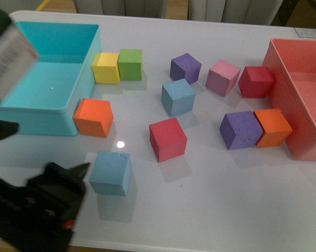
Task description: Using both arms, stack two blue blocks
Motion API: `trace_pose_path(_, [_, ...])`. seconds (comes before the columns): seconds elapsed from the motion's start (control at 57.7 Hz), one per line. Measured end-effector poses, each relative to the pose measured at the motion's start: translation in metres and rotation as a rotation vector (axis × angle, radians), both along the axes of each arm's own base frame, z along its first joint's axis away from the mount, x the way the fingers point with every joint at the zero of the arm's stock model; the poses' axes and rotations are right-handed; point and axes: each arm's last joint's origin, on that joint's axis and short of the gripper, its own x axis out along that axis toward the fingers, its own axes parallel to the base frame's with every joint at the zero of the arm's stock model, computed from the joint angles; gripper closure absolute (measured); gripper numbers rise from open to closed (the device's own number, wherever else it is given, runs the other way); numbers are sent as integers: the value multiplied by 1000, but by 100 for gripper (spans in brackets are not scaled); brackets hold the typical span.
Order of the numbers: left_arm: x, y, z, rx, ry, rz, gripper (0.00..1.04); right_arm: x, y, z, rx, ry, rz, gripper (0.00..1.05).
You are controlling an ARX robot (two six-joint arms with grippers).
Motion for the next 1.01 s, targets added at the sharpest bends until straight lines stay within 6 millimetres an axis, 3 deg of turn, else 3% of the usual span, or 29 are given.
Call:
trace_pose_path(0.312, [25, -37, -54, 103, 118, -50, 9, 0, 0, 0, 0, 0, 0, 9])
trace_pose_path(0.641, [58, -60, -73, 110, 173, -46, 9, 0, 0, 0, 0, 0, 0, 9])
trace_pose_path(1.005, [90, -52, -92, 129, 254, 118, 9, 0, 0, 0, 0, 0, 0, 9])
